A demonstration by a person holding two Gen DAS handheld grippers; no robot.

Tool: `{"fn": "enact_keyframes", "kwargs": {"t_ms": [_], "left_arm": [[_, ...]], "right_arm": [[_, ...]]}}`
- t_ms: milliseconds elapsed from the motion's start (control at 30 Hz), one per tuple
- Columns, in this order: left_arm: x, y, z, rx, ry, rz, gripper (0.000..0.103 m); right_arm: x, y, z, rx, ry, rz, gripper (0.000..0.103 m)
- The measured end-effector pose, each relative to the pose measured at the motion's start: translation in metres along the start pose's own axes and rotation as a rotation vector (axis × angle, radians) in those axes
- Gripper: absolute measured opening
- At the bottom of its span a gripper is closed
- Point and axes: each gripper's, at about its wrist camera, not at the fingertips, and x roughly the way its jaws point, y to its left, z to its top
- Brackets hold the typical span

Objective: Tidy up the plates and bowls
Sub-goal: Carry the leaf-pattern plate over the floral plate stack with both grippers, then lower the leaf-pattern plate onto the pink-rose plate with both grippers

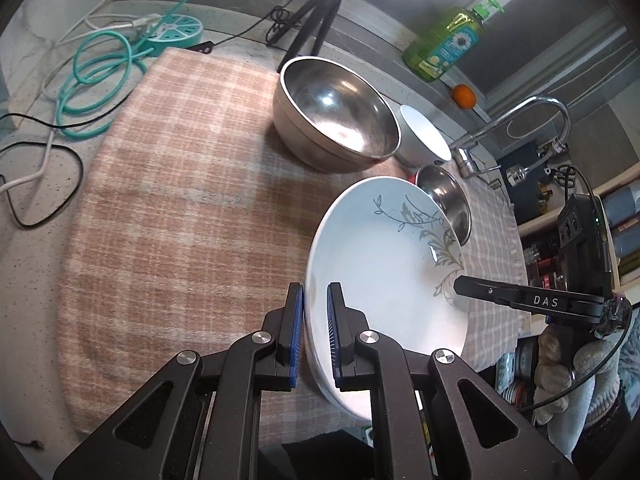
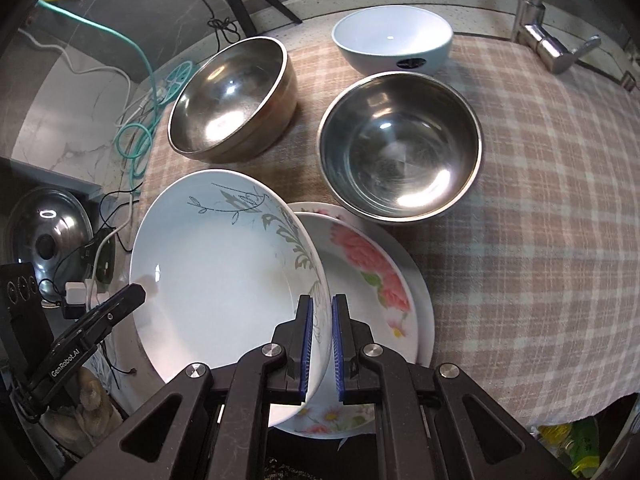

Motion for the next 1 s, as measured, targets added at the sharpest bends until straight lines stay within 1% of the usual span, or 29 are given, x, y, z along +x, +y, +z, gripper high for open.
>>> {"fn": "enact_keyframes", "kwargs": {"t_ms": [600, 1000], "left_arm": [[0.028, -0.021, -0.007, 0.067, 0.082, -0.014, 0.010], [0.039, -0.025, -0.009, 0.078, 0.107, -0.011, 0.010]], "right_arm": [[-0.002, -0.038, -0.026, 0.092, 0.007, -0.020, 0.009], [-0.001, -0.047, -0.035, 0.110, 0.016, -0.027, 0.009]]}}
